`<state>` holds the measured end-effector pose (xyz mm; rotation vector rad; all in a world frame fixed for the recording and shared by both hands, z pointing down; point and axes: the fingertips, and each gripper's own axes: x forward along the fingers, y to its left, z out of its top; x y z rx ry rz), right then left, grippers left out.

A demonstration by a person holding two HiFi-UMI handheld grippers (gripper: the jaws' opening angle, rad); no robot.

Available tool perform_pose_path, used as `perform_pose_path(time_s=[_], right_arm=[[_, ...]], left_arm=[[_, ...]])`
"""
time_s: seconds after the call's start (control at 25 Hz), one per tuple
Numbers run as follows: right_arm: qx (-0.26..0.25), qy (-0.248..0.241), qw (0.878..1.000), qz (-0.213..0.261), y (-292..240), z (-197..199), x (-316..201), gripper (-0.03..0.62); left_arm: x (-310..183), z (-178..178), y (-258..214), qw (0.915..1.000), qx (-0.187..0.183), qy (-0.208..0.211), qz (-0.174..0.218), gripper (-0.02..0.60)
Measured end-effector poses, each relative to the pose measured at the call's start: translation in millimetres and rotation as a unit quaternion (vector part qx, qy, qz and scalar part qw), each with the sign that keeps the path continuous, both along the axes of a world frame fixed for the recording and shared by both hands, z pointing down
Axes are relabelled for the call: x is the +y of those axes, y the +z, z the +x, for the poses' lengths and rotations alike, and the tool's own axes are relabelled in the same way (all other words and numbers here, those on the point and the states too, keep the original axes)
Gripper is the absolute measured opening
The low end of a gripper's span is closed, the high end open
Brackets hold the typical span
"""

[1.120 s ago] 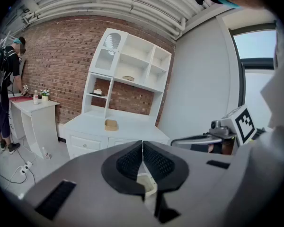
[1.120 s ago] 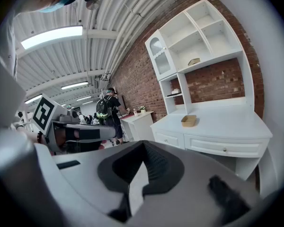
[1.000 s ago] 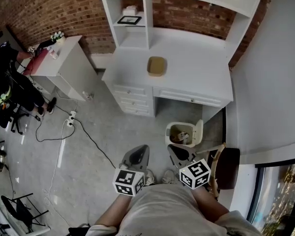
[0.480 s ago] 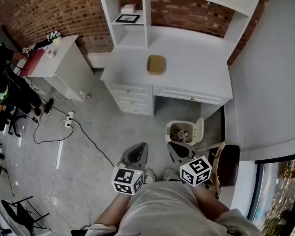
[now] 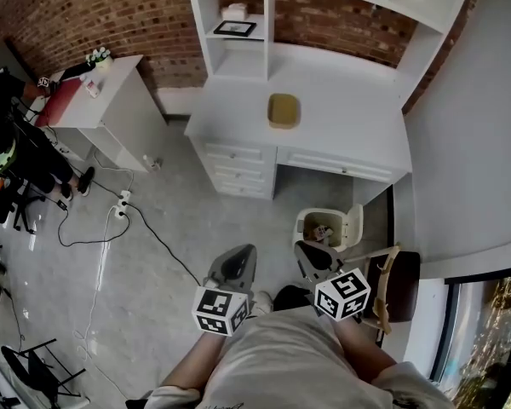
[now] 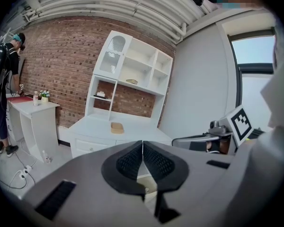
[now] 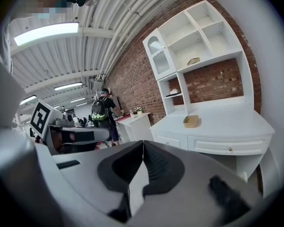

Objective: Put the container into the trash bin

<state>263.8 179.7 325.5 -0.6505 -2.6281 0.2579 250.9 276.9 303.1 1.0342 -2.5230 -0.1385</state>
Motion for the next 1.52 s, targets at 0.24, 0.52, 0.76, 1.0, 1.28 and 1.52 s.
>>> perform_pose_path(time_s=[0.24,0.52,0.76,1.0,1.28,1.52], right_arm=[[0.002,0.001,1.0,0.007,1,-13,3,0.028],[0.005,0.003,1.0,0.006,14,-54,-11,0.028],[0.005,0.007,1.0,0.005,21,-124,-28,0.028],[0.003,-0.008,1.0,0.0,17,-210,-46,0.028],[-0.002,-0.022,1.0,0.004,8,-292,-75,0.028],[-0.008,-0.043,0.999,-0.002,4,-327,-88,0.028]], left_arm=[[5,-9,1,1.0,0.002,0.003,0.004,0.017],[-1,-46,14,1.0,0.008,-0.001,0.0,0.017],[-14,-113,20,0.9999,0.009,-0.002,-0.006,0.017],[-28,-196,24,0.9995,0.018,-0.023,-0.008,0.017],[-57,-273,17,0.9991,0.015,-0.04,-0.005,0.017],[-77,-308,12,0.9989,0.013,-0.042,-0.015,0.017]])
